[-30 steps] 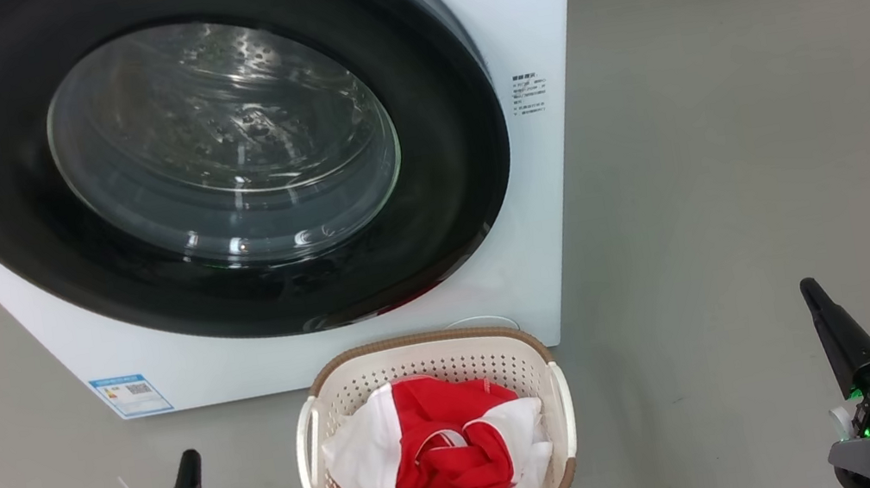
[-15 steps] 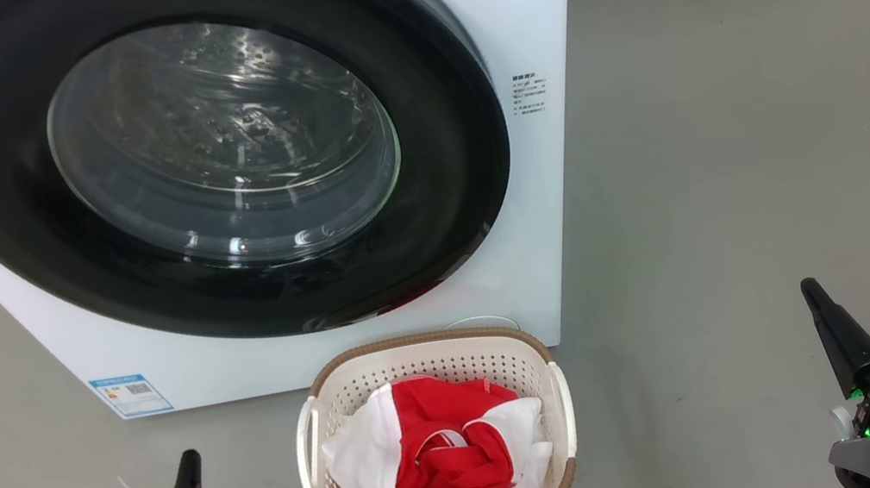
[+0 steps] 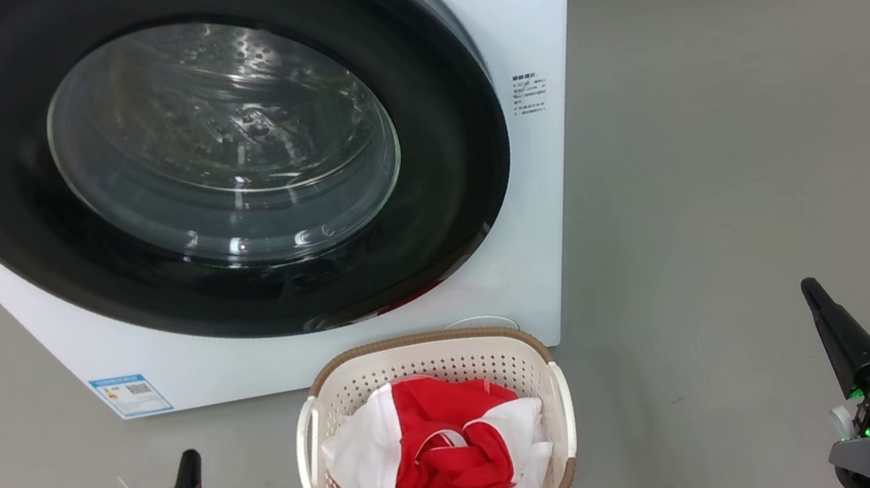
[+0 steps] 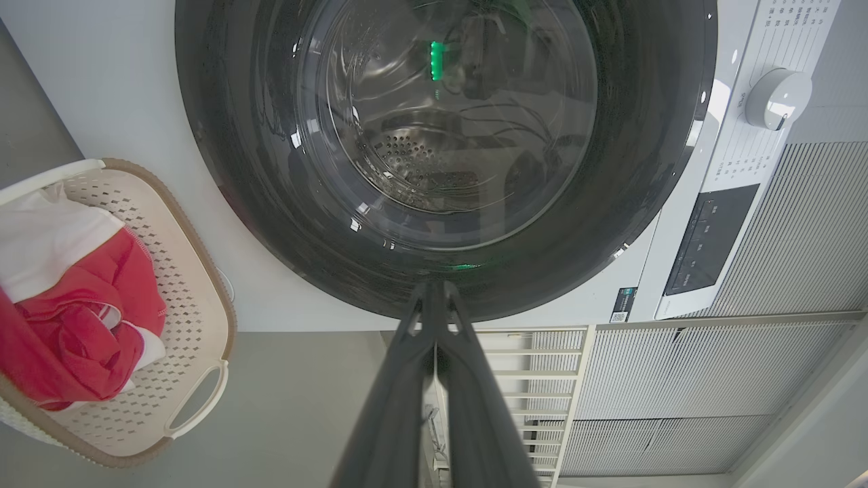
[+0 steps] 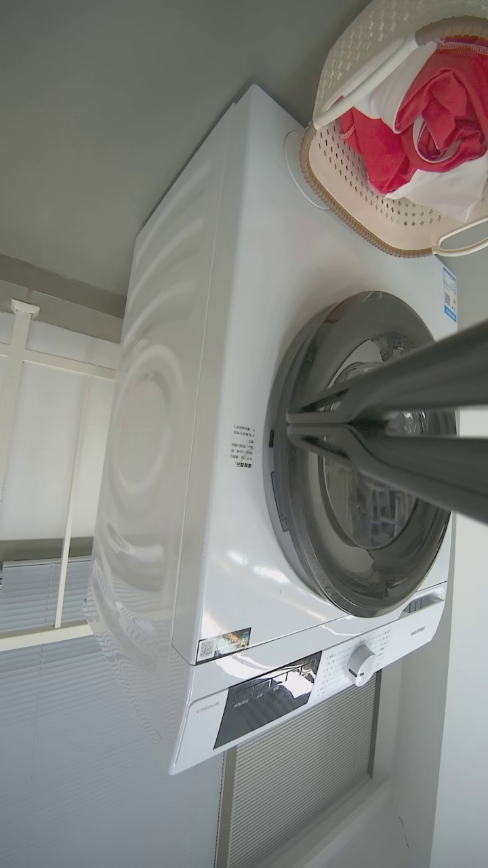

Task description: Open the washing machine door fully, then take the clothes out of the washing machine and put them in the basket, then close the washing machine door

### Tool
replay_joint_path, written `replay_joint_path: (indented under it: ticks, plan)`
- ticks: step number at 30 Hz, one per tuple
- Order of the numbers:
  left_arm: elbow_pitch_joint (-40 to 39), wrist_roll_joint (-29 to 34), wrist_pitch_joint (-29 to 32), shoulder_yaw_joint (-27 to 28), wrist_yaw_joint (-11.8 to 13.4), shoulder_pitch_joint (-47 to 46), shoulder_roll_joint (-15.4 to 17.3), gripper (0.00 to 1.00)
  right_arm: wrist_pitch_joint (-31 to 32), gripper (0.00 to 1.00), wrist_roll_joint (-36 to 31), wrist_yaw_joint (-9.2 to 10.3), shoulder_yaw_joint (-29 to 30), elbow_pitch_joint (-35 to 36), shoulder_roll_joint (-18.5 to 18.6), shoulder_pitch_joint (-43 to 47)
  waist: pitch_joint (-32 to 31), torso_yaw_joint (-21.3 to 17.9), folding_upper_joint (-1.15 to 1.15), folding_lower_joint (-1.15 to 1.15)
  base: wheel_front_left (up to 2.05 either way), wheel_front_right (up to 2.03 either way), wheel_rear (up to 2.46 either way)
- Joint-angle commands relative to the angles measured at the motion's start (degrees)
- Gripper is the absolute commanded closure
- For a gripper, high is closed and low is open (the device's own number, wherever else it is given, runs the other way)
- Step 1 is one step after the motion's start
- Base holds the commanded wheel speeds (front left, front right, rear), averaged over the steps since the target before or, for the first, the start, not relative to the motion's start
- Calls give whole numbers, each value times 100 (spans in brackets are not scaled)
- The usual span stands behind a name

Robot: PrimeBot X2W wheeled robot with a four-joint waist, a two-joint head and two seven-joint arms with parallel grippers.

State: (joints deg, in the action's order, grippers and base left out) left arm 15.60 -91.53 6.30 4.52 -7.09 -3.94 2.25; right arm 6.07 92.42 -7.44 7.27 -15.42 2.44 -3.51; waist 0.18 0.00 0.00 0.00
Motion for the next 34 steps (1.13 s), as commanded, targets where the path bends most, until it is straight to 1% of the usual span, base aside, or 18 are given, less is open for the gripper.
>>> replay_joint_path:
  ticks: [1,34]
  plan:
    - [-156,-61,21,203,-40,-225,63,100,27,100,-11,-5,-92,141,60,-266,0,0,0,0,0,0,0]
    - [-157,-62,20,201,-40,-225,63,100,35,100,-19,-5,-83,140,53,-267,0,0,0,0,0,0,0]
